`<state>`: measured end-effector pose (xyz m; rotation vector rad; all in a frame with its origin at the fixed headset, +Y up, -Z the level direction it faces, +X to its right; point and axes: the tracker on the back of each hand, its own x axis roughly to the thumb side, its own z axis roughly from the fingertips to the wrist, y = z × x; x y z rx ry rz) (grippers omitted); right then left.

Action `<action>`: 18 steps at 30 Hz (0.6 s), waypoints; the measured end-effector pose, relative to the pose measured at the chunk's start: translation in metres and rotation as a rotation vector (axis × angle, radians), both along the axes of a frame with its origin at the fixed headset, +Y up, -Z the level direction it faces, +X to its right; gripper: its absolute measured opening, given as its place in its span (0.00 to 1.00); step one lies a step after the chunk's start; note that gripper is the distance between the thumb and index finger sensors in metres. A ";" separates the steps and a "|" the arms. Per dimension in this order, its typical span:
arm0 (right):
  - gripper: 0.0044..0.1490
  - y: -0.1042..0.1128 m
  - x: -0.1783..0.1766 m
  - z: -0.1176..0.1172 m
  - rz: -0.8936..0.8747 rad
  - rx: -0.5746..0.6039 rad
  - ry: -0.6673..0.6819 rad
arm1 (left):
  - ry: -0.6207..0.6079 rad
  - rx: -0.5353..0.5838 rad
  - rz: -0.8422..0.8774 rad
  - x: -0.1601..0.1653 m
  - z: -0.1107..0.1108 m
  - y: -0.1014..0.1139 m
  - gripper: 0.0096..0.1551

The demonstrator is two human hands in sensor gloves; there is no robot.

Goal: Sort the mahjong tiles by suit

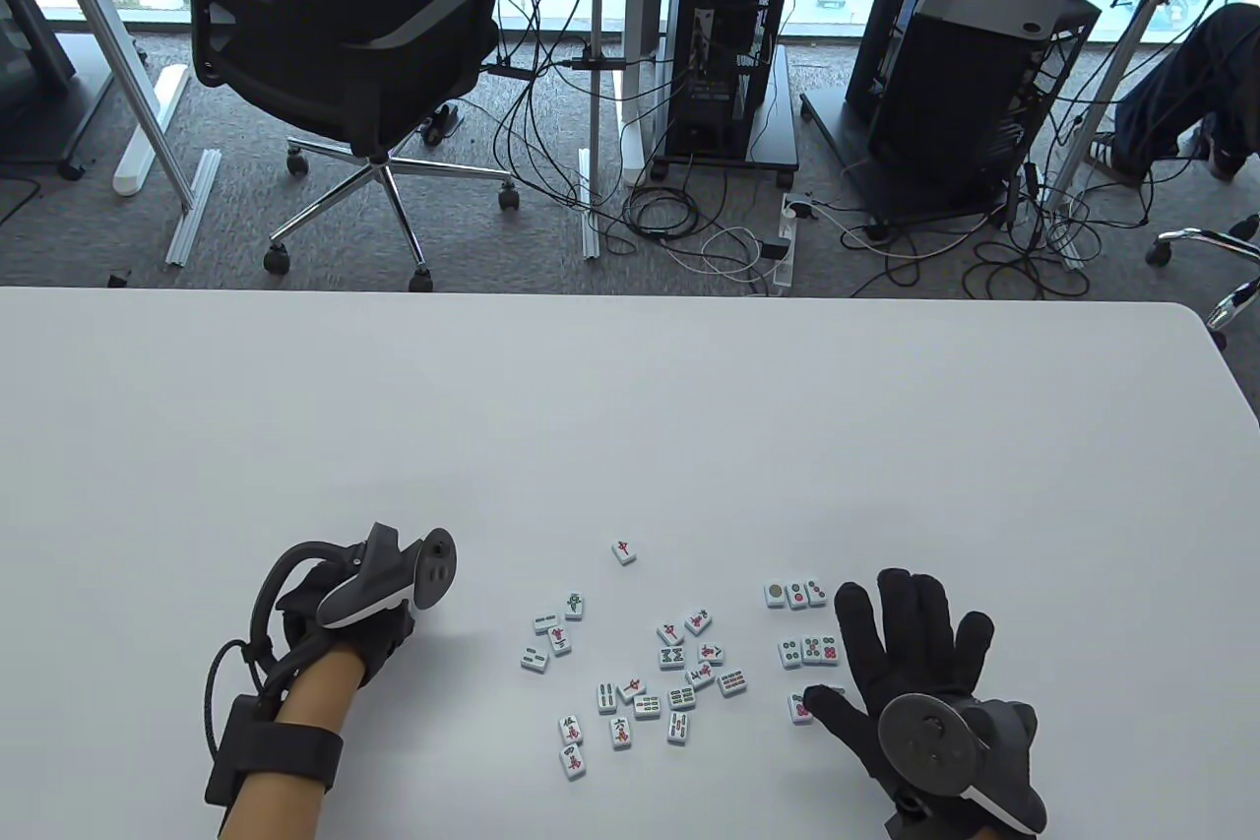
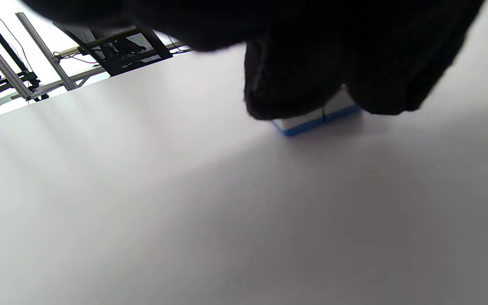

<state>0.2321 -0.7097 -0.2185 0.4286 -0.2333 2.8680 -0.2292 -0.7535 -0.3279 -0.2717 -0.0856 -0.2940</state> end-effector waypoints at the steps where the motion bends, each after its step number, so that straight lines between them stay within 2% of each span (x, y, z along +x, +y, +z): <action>1: 0.56 0.000 0.000 0.000 -0.001 0.000 -0.001 | -0.008 0.011 0.002 0.002 0.002 0.003 0.39; 8: 0.56 0.001 -0.001 0.001 -0.002 0.004 0.003 | -0.072 0.079 0.105 0.018 0.020 0.023 0.39; 12: 0.56 0.001 -0.001 0.001 -0.006 0.009 0.001 | -0.148 0.115 0.198 0.041 0.027 0.032 0.39; 18: 0.56 0.001 -0.001 0.002 -0.008 0.011 0.003 | -0.261 0.124 0.202 0.081 0.030 0.029 0.35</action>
